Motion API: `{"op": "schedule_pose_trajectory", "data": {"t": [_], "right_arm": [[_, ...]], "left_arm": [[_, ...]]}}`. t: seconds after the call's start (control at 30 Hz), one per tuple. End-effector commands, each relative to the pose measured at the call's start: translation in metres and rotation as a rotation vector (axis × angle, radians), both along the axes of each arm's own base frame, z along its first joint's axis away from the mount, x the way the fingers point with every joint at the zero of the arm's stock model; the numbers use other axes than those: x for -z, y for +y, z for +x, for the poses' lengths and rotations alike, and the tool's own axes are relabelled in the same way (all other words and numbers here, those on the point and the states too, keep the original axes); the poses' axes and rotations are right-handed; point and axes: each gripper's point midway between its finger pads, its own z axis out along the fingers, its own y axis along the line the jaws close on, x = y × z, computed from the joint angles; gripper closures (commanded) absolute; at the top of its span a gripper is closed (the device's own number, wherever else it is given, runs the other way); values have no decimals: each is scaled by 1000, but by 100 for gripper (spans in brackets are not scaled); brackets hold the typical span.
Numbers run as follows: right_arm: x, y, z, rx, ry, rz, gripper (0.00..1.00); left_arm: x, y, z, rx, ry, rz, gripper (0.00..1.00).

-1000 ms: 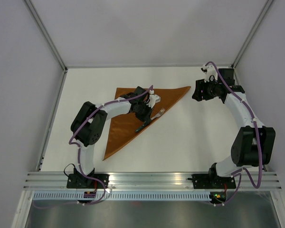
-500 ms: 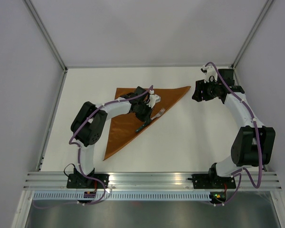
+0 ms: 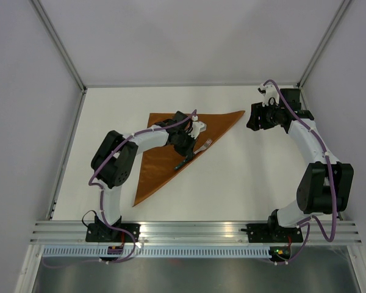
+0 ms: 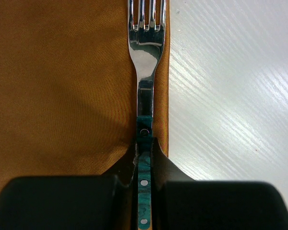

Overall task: Fold the napkin, place the utensils inside, and roll it up
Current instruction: Place the fork on the napkin.

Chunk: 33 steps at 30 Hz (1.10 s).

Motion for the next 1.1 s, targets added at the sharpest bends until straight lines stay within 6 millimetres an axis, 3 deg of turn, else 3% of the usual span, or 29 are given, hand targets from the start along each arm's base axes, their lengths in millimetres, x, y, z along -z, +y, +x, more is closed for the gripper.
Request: {"op": "schedule_pose_trajectory", "data": {"t": [0.0, 0.5, 0.7, 0.83, 1.07], "right_arm": [[2, 1, 3, 0, 2, 20, 36], [6, 3, 2, -1, 17, 27, 36], [7, 3, 2, -2, 20, 26, 36], [6, 3, 3, 2, 22, 31, 36], [6, 5, 9, 22, 32, 53, 37]], "left_arm": [[2, -1, -1, -47, 26, 19, 98], [3, -1, 2, -73, 15, 36, 98], [1, 0, -1, -60, 3, 38, 84], [-7, -2, 3, -54, -24, 22, 63], [-26, -8, 11, -39, -73, -8, 50]]}}
